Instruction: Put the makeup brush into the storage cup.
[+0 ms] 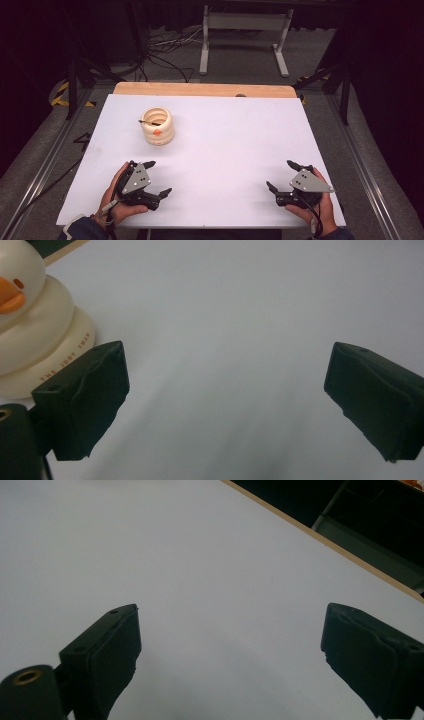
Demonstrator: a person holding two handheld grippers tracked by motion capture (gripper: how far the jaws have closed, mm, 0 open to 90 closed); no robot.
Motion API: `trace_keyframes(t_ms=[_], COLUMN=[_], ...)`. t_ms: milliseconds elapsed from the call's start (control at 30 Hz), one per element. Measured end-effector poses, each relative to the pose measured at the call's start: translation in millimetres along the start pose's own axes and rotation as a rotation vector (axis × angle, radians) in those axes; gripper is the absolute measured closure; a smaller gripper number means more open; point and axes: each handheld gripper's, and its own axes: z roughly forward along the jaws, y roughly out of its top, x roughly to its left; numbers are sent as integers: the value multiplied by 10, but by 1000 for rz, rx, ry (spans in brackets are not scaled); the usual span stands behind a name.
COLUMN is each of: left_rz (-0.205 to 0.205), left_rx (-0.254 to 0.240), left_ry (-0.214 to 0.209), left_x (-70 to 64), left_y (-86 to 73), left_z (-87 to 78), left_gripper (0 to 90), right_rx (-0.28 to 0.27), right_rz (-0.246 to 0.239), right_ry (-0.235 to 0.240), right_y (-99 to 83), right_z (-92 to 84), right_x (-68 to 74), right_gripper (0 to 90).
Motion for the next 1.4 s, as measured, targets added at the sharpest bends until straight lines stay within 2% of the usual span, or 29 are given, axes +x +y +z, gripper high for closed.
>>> trace_keyframes(t_ms=[67,200,533,1067,1400], left_rz=[-10,0,-15,-6,1], left_rx=[-4,2,-20,-18,-22], left_ry=[-1,5,4,0,-9], left_x=[17,5,21,3,-9], left_y=[-6,-4,8,28,41], left_z=[-18,-41,-58,-39,-32], left_gripper=[51,52,54,59,60], right_rx=[3,8,31,32,31], right_rz=[-4,-6,-29,-22,-15], right_ry=[3,5,26,12,18], right_y=[2,12,12,-4,-14], right_z=[10,23,75,77,88], right_x=[1,24,58,20,12], right_gripper=[100,101,106,108,111])
